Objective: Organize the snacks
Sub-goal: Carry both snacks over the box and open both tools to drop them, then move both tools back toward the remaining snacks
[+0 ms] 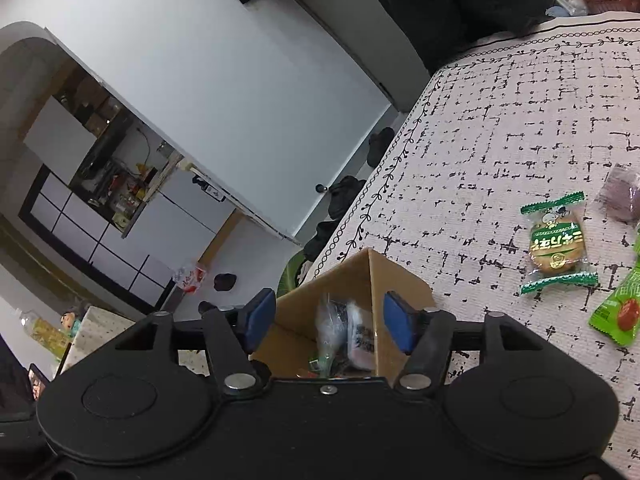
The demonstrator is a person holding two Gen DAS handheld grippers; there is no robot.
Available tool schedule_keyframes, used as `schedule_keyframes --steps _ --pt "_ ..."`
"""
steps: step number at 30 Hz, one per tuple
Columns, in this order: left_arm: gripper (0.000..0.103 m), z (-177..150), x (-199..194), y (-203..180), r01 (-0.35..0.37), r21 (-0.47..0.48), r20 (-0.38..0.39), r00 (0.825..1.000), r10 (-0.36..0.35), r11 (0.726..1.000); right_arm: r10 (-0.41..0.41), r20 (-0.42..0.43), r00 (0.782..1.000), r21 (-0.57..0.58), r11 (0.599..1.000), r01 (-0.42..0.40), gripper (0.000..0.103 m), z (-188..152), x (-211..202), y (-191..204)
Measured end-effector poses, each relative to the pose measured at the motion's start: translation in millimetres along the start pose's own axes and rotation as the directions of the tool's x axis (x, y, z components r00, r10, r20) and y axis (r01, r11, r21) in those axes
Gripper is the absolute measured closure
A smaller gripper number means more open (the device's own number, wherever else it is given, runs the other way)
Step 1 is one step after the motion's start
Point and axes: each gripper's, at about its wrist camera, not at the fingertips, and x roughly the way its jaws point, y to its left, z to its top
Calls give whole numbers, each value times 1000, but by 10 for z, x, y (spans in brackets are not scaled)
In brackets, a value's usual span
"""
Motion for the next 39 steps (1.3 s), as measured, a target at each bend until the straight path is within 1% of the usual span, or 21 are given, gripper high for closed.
schedule_keyframes --steps 2,3,5,7,11,12,14,17,21,24,27,30,33,36,39 --pt "33 10 1 5 -13 -3 -3 1000 13 1000 -10 8 1000 -2 1000 10 42 12 -42 -7" --pt "31 18 7 -3 -21 -1 -6 1000 21 1000 -19 8 1000 -2 1000 19 41 21 -65 -12" --pt "27 20 1 -21 -30 7 -10 999 30 1000 -34 8 999 -1 999 34 36 50 -127 -33" --pt "23 10 -15 -36 -25 11 -4 1000 25 1000 -55 15 998 -9 998 55 24 72 -199 -47" --pt "9 -5 -65 -91 -32 29 22 999 32 999 -88 17 996 -42 995 88 17 111 -345 -73" --pt "5 -9 -80 -111 -27 31 28 999 26 999 -108 10 994 -45 993 108 16 118 -380 -91" --pt "0 -17 -101 -146 -13 30 30 999 12 999 -153 -6 988 -61 986 152 14 125 -438 -135" --pt "0 -25 -125 -218 -4 48 32 999 3 999 -214 -32 976 -85 974 210 12 145 -535 -214" --pt "0 -57 -154 -333 4 69 45 999 -7 998 -263 -46 964 -92 962 258 8 181 -666 -346" --pt "0 -93 -171 -429 9 87 51 999 -13 996 -280 -40 959 -87 957 276 7 209 -764 -429" --pt "0 -112 -184 -526 21 103 38 999 -25 994 -292 -31 956 -89 953 288 3 243 -866 -501" --pt "0 -142 -202 -663 28 141 27 999 -32 990 -305 -12 952 -65 951 303 2 297 -968 -607" --pt "0 -185 -194 -794 47 151 8 999 -48 987 -323 -5 946 -46 945 323 1 356 -1059 -729" --pt "0 -244 -176 -920 44 162 -3 999 -44 986 -337 -5 942 -39 941 336 1 387 -1159 -853" --pt "0 -311 -161 -1055 59 185 -12 998 -57 981 -351 -1 936 -32 936 351 1 425 -1251 -976"
